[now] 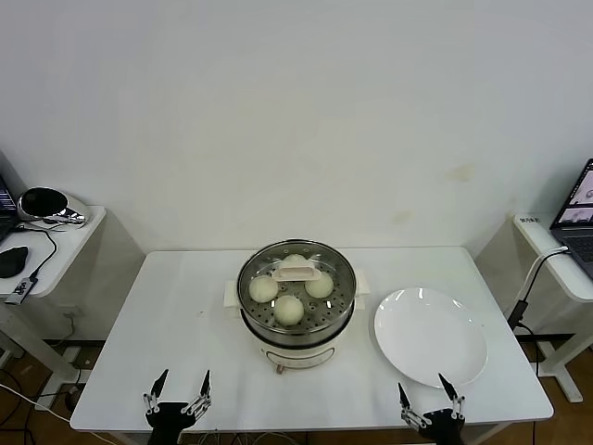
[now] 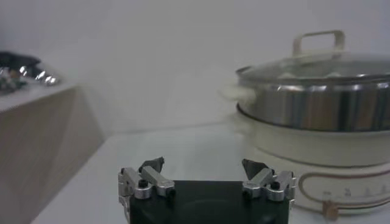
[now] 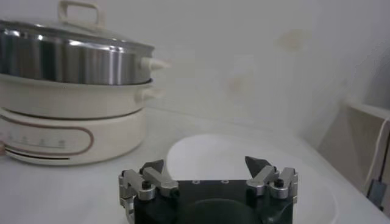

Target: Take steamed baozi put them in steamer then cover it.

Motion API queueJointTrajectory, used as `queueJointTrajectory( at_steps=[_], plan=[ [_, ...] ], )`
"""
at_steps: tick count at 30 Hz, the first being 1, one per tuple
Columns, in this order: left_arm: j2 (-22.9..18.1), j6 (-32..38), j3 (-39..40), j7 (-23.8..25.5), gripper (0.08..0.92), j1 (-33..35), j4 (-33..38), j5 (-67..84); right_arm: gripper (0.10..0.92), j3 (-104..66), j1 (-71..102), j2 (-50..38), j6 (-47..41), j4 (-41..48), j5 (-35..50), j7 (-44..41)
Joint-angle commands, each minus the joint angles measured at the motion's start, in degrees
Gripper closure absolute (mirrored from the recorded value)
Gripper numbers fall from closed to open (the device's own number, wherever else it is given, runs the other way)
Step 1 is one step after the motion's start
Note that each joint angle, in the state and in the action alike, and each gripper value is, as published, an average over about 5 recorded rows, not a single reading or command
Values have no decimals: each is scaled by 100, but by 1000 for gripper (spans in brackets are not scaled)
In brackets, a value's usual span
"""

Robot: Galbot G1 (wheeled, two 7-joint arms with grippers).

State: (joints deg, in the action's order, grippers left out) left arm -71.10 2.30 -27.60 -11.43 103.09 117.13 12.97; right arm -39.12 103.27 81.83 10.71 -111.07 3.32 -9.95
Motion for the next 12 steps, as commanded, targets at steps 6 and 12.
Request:
queueJointTrajectory(
  at_steps=[6, 12],
  plan=[
    [-238, 353, -133, 40, 177, 376, -132, 373, 203, 273, 196, -74, -139, -247, 149, 46],
    [-249, 333, -148, 139, 177, 360, -130, 366, 203, 313, 204, -57, -100, -214, 28, 51]
  ],
)
